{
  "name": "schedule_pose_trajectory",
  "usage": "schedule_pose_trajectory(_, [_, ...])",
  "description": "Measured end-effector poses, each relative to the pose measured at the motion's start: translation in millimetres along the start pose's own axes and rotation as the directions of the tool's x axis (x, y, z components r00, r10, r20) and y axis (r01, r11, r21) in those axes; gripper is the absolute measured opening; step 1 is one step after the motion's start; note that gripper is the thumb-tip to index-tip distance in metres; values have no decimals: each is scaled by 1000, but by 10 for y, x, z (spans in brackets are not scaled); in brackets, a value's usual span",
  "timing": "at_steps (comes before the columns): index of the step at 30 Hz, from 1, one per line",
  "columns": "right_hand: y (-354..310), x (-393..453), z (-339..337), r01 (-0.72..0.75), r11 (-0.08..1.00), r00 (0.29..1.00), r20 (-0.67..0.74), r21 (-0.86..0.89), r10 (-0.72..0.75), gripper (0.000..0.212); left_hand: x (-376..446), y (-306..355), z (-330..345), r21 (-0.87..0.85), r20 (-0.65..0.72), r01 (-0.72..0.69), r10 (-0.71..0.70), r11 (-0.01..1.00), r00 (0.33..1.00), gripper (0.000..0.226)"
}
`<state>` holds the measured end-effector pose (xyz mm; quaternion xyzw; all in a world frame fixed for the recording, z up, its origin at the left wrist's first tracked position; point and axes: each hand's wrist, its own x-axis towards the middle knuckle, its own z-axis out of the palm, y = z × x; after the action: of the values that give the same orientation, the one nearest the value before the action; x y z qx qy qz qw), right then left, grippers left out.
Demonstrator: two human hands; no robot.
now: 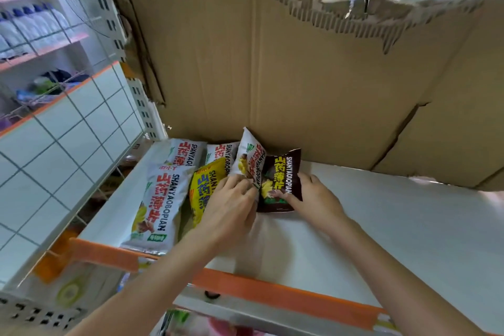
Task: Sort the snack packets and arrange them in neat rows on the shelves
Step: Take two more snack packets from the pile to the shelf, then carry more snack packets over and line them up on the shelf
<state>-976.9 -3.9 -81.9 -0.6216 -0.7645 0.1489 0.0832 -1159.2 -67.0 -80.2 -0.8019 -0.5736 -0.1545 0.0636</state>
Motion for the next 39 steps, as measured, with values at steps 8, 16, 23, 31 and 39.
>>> schedule_pose_trajectory(8, [449, -653, -298, 397, 897, 910, 210, -193, -358, 42, -10, 639, 88, 65, 215, -75, 59, 995, 975, 21])
schedule_pose_trajectory(16, [1541, -1293, -478, 369, 869, 928, 180, -328, -326, 37, 259, 1791, 174, 26, 309, -186, 169, 982, 936, 25])
schedule_pose_trajectory(23, [2606, -1927, -696, 210, 949, 978, 52, -235, -204, 22, 598, 3009, 402, -37, 363, -352, 341, 935, 867, 37])
schedule_pose_trajectory(31, [3715, -2851, -1031, -107, 963, 994, -13, -248, 107, 37, 931, 4464, 730, -228, 275, -529, 575, 818, 770, 44])
schedule_pose_trajectory(39, [4301, -3440, -1273, -372, 907, 927, -129, -196, 352, 52, 1118, 5486, 893, -347, 188, -633, 713, 692, 676, 31])
